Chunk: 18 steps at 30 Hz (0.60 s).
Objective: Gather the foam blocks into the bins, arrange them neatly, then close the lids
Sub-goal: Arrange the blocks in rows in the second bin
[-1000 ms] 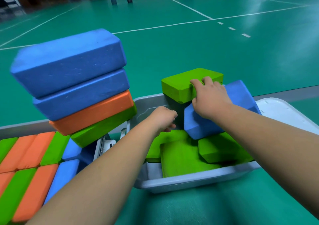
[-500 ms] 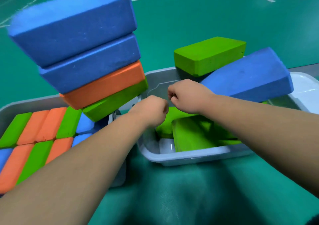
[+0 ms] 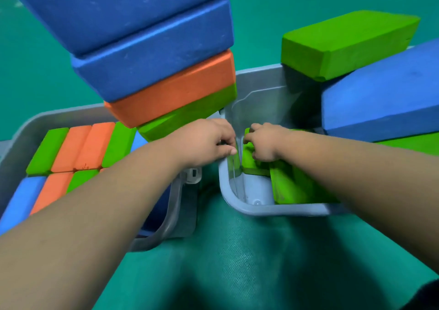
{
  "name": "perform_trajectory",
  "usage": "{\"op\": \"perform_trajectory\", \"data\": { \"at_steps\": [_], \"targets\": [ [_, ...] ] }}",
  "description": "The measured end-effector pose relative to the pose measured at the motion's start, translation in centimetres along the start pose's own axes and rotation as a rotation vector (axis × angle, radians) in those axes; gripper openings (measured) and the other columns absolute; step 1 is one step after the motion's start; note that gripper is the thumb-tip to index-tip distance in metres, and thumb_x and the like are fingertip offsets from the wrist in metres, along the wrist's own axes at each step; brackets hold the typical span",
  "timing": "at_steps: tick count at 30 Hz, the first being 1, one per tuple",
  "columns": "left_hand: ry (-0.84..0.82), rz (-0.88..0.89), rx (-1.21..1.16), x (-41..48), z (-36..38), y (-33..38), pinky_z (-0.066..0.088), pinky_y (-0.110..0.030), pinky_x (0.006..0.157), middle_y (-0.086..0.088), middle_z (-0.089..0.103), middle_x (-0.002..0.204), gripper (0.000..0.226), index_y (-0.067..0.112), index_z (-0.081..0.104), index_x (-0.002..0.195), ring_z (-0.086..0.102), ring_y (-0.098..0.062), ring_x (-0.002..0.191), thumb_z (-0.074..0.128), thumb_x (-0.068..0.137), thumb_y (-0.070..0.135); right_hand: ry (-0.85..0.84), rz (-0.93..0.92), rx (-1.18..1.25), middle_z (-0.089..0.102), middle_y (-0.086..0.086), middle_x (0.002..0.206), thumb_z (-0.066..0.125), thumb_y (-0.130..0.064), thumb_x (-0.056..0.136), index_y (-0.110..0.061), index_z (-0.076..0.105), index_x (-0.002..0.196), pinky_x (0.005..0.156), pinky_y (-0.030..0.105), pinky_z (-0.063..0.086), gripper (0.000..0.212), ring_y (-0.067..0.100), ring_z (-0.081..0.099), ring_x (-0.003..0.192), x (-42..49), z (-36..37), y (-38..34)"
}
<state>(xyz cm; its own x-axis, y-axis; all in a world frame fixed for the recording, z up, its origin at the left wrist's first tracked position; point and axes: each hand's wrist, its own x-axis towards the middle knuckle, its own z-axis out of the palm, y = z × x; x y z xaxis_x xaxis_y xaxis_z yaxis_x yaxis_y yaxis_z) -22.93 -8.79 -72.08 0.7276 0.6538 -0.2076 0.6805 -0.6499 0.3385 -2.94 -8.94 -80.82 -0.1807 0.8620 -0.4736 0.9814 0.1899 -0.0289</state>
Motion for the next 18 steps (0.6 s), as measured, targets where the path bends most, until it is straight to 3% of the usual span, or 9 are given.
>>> {"op": "perform_trajectory", "data": {
  "at_steps": [3, 7, 12, 16, 18],
  "targets": [
    [-0.004, -0.072, -0.118, 0.5, 0.4, -0.1, 0.046, -0.026, 0.094, 0.005, 0.065, 0.111, 0.015, 0.022, 0.076, 0.108, 0.061, -0.013, 0.102, 0.077, 0.093, 0.025, -0.016, -0.049, -0.07, 0.038, 0.008, 0.153, 0.064, -0.053, 0.084, -0.037, 0.038, 0.154, 0.107, 0.048, 0.044, 0.075, 0.038, 0.044, 0.133, 1.7, 1.4, -0.1],
    [-0.049, -0.128, -0.147, 1.1, 0.2, -0.2, 0.047, -0.028, 0.094, 0.005, 0.064, 0.112, 0.02, 0.023, 0.075, 0.114, 0.061, -0.015, 0.103, 0.076, 0.094, 0.025, -0.06, -0.048, -0.143, 0.034, 0.005, 0.158, 0.07, -0.071, 0.073, -0.042, 0.033, 0.155, 0.11, 0.053, 0.04, 0.095, 0.038, 0.037, 0.139, 3.6, 2.3, -0.2],
    [-0.048, -0.134, -0.202, 1.0, 0.1, -0.3, 0.047, -0.024, 0.091, 0.006, 0.065, 0.111, 0.021, 0.026, 0.076, 0.115, 0.06, -0.013, 0.101, 0.076, 0.094, 0.025, -0.093, 0.021, -0.208, 0.02, -0.002, 0.164, 0.077, -0.068, 0.068, -0.046, 0.025, 0.157, 0.105, 0.062, 0.039, 0.105, 0.039, 0.029, 0.145, 4.0, 3.0, -0.8],
    [-0.053, -0.146, -0.202, 0.9, 0.0, -0.2, 0.048, -0.027, 0.092, 0.006, 0.066, 0.112, 0.02, 0.03, 0.077, 0.114, 0.061, -0.014, 0.101, 0.077, 0.093, 0.027, -0.099, 0.119, -0.217, 0.007, -0.004, 0.168, 0.081, -0.058, 0.071, -0.047, 0.02, 0.157, 0.095, 0.06, 0.047, 0.106, 0.044, 0.03, 0.143, 4.0, 3.3, -1.7],
    [-0.052, -0.155, -0.21, 0.9, 0.0, -0.1, 0.049, -0.028, 0.093, 0.007, 0.066, 0.112, 0.019, 0.032, 0.077, 0.112, 0.061, -0.014, 0.102, 0.077, 0.093, 0.027, -0.06, 0.09, -0.21, 0.011, -0.011, 0.168, 0.074, -0.059, 0.073, -0.044, 0.019, 0.158, 0.091, 0.057, 0.052, 0.103, 0.044, 0.037, 0.137, 3.9, 3.3, -1.8]
  ]
}}
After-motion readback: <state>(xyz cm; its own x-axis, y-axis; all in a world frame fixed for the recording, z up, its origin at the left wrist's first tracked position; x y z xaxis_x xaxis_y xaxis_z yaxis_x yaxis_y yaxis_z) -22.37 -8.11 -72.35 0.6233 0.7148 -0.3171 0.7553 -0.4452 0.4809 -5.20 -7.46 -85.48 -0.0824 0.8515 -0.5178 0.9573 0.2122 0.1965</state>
